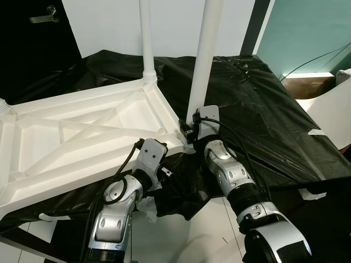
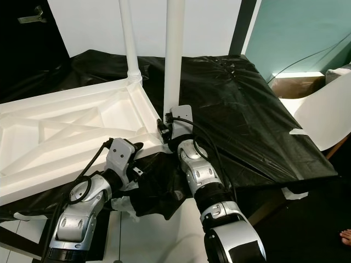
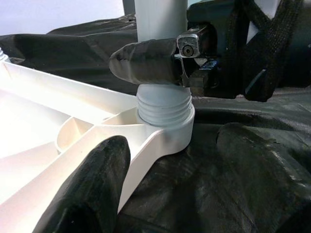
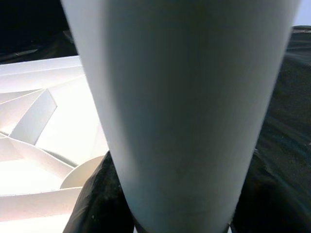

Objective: Building children table

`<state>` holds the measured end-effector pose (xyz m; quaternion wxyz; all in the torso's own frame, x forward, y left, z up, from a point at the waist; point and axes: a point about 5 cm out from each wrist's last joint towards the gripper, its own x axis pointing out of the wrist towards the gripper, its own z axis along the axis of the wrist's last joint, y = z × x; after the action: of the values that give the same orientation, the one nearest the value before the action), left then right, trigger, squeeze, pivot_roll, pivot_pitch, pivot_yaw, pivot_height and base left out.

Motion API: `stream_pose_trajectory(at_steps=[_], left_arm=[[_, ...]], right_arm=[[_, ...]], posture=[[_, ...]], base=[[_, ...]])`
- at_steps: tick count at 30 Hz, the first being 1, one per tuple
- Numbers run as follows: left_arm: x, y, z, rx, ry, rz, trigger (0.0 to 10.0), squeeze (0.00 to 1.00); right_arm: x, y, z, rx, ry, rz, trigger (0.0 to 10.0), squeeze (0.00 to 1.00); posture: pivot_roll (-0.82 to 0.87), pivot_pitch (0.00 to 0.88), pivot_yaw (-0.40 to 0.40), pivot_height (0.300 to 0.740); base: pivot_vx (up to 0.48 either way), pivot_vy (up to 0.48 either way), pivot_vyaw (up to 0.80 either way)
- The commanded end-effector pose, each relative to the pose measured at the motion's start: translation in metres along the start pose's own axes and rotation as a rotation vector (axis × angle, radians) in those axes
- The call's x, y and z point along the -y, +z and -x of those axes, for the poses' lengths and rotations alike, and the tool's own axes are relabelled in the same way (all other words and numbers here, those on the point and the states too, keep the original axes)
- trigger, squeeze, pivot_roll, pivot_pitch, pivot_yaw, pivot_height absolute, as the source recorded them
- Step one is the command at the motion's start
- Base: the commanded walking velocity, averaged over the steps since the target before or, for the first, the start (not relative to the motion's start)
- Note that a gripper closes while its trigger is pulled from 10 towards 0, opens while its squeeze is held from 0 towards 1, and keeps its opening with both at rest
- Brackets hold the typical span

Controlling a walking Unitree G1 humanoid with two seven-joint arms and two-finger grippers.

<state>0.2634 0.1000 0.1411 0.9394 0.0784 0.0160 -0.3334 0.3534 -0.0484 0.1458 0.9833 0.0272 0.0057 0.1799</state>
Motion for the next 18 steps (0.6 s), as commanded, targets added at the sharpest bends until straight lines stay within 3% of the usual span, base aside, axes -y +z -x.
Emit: stream_pose_trajectory(at_steps=[1,6,7,16,17,18], left_arm=[[-0.004,-0.003,-0.002,-0.019,0.093,-0.001,10.0,0.00],[-0.005,-0.004,-0.002,-0.020,0.095,-0.001,10.0,0.00],[-0.004,-0.004,-0.002,-0.020,0.093,-0.001,10.0,0.00],[-0.004,-0.005,-0.002,-0.021,0.091,-0.001,10.0,0.00],[-0.004,-0.005,-0.002,-0.022,0.092,-0.003,10.0,0.00],[-0.004,-0.005,-0.002,-0.022,0.092,-0.003,10.0,0.00]], right_arm=[[0.003,-0.018,0.005,-0.074,-0.017,-0.053,10.0,0.00],[0.005,-0.015,0.007,-0.057,-0.015,-0.050,10.0,0.00],[0.006,-0.013,0.008,-0.040,-0.001,-0.049,10.0,1.00],[0.022,-0.006,0.015,0.000,0.095,-0.030,10.0,1.00],[0.032,-0.004,0.017,0.011,0.152,-0.005,10.0,1.00],[0.032,-0.004,0.017,0.011,0.152,-0.005,10.0,1.00]], posture=[[0.10,0.000,-0.060,0.740],[0.10,0.000,-0.061,0.740],[0.10,0.000,-0.062,0.740],[0.10,0.000,-0.064,0.740],[0.10,0.000,-0.063,0.740],[0.10,0.000,-0.063,0.740]], base=[[0.000,0.000,0.00],[0.000,0.000,0.00],[0.000,0.000,0.00],[0.000,0.000,0.00],[0.000,0.000,0.00],[0.000,0.000,0.00]])
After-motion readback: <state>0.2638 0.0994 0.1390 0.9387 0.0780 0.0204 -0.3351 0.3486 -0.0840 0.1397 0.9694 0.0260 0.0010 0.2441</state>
